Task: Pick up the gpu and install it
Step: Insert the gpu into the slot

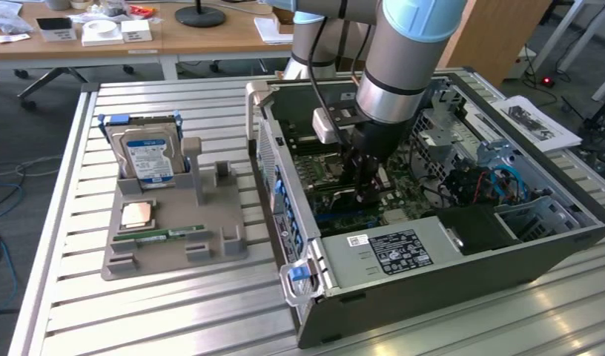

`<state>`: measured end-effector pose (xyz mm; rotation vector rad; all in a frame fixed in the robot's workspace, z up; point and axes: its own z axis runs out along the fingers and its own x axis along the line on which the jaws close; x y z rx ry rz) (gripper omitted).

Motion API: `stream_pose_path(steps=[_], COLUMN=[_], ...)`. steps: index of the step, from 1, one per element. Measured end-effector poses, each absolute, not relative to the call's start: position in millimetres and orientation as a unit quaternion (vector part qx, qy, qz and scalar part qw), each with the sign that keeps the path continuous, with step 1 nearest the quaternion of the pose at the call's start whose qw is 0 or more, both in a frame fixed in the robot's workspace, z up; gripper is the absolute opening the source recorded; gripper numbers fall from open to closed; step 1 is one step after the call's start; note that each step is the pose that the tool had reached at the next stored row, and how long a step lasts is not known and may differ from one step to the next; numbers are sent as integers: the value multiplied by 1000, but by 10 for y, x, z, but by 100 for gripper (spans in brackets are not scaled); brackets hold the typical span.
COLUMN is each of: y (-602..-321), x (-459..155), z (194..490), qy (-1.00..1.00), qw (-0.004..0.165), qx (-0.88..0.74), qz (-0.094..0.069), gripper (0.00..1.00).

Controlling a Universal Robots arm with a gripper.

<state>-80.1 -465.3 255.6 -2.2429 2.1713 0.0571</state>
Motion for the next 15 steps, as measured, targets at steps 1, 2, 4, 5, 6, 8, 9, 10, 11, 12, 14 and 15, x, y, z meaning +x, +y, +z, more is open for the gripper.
stream_pose_path(steps=[1,2,4,5,6,8,9,10,11,12,14,15], y=[-4653,-4653,-4653,-4654,-4654,-4654,-4654,-4654,-4653,-4654,-4654,-4654], x=[-801,-800,-800,-800,-801,-801,-801,-800,-801,-801,-801,-800], z=[2556,2556,2556,2556,2556,2556,2556,2556,2556,2556,2556,2556], qy=[695,695,695,695,695,695,695,695,695,695,695,695], qw=[10,10,10,10,10,10,10,10,10,10,10,10], qx=[-718,-718,-718,-718,-718,-718,-718,-718,-718,-718,-718,-718], qz=[18,18,18,18,18,18,18,18,18,18,18,18], gripper=[52,52,52,52,52,52,52,52,51,44,38,32])
